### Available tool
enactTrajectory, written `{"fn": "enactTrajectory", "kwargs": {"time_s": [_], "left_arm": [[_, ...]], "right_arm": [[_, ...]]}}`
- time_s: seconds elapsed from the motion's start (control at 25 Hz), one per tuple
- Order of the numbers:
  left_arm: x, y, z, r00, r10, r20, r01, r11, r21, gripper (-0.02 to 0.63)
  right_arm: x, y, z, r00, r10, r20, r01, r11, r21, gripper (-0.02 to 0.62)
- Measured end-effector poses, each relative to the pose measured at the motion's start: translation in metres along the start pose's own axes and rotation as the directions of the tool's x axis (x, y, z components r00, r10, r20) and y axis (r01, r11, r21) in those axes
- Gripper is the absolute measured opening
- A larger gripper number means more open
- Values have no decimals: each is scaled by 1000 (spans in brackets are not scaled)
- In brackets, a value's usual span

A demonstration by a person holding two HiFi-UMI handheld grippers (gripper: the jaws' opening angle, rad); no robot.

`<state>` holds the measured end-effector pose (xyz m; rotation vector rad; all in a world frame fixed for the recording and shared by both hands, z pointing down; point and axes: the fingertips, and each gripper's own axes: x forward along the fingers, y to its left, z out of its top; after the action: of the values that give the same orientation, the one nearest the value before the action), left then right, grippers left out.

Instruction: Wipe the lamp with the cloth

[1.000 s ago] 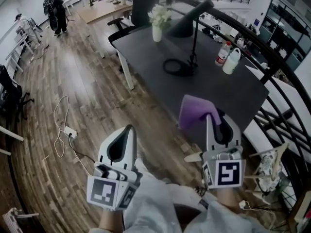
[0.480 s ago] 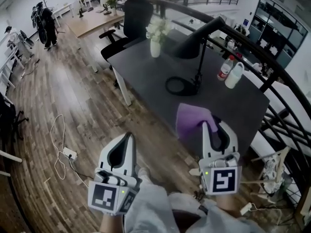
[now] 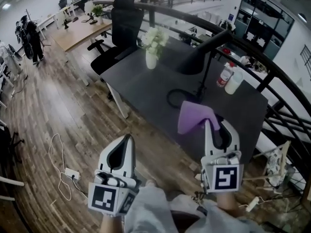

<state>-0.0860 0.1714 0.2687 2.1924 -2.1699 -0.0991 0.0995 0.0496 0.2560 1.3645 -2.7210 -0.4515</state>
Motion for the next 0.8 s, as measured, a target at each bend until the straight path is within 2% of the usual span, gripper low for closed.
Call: {"fn": "enactTrajectory", "kwargs": {"time_s": [0.24,0.48,0.8], "left_arm": [[28,34,1,997,-78,-17,78,997,7,6],[48,40,5,988,-153,7,153,988,5,6],[73,46,0,981,-192,24,192,981,-18,6]], "right_arm": [[33,-8,11,993,-118,12,118,992,-33,64],[47,-27,20,979,-202,30,203,977,-69,64],[67,-60,32,951,-305,43,308,943,-129,64]]}}
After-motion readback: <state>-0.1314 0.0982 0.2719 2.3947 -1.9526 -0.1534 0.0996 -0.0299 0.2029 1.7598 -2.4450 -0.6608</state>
